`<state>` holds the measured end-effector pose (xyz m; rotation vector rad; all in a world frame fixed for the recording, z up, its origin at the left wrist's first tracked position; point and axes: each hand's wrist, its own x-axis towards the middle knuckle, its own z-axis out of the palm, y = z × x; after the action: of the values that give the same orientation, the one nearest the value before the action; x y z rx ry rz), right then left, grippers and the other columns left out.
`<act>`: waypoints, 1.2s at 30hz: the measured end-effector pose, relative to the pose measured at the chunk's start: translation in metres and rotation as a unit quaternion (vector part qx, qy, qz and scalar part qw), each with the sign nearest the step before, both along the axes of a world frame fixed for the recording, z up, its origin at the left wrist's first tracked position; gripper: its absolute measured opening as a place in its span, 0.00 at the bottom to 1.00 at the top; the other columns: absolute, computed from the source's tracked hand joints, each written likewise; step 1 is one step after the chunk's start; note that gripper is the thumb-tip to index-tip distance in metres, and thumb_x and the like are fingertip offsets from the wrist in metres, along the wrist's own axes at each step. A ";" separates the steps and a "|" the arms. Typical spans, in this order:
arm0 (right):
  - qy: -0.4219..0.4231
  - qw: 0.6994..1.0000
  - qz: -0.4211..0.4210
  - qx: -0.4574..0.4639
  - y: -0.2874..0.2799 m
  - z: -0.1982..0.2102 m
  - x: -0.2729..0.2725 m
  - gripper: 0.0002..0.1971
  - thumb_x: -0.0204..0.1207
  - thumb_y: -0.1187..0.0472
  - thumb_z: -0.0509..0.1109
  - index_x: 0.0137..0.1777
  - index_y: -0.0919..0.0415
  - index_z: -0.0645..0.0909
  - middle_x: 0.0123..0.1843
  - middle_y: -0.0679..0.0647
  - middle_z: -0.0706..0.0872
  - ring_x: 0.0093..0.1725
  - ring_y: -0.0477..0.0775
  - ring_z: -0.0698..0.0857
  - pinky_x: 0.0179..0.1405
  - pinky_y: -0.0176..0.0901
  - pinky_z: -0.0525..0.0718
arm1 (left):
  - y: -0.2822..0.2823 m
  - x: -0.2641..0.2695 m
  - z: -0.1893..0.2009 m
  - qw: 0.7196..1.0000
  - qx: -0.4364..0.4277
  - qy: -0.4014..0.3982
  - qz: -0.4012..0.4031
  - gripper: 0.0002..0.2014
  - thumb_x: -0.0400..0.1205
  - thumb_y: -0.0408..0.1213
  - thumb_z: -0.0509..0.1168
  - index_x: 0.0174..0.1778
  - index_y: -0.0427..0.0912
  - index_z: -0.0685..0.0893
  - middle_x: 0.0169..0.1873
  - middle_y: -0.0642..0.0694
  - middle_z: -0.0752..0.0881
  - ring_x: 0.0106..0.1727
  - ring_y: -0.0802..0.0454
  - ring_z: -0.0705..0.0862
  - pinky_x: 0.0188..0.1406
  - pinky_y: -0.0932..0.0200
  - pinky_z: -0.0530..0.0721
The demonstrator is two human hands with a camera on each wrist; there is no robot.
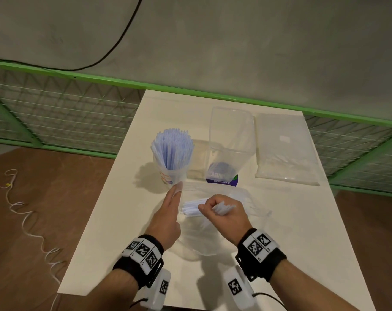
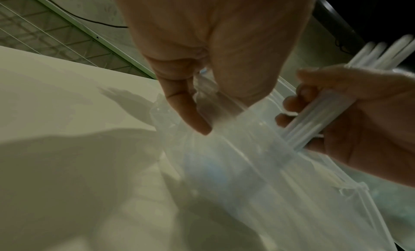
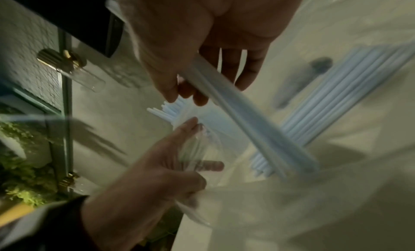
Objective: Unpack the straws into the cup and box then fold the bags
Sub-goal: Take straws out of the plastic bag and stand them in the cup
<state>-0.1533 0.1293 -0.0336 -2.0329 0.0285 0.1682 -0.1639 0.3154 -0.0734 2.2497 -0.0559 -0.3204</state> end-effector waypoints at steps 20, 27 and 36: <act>-0.145 0.984 0.107 0.002 0.026 0.149 0.078 0.05 0.69 0.64 0.79 0.36 0.61 0.85 0.29 0.53 0.87 0.25 0.47 0.86 0.26 0.37 0.84 | 0.007 -0.002 0.005 0.998 0.012 0.058 0.024 0.54 0.71 0.15 0.54 0.85 0.66 0.43 0.83 0.74 0.42 0.67 0.47 0.83 0.59 0.49 0.86; -0.181 0.971 0.136 -0.071 0.070 0.153 0.130 0.07 0.70 0.59 0.78 0.38 0.63 0.85 0.30 0.52 0.87 0.26 0.43 0.85 0.30 0.44 0.88 | 0.011 -0.003 0.005 0.998 0.017 0.063 0.012 0.54 0.72 0.14 0.55 0.87 0.64 0.44 0.83 0.74 0.42 0.63 0.45 0.85 0.56 0.47 0.87; -0.177 0.958 0.164 -0.157 0.076 0.143 0.136 0.04 0.70 0.58 0.76 0.37 0.55 0.85 0.32 0.49 0.86 0.33 0.49 0.87 0.40 0.46 0.89 | 0.013 0.001 0.002 0.998 0.010 0.064 0.017 0.54 0.72 0.13 0.55 0.87 0.63 0.45 0.83 0.74 0.42 0.69 0.47 0.81 0.61 0.49 0.85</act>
<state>-0.0169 0.2056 0.1096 -2.3466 -0.5389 0.0025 -0.1626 0.3288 -0.0712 2.2414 0.0541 -0.4468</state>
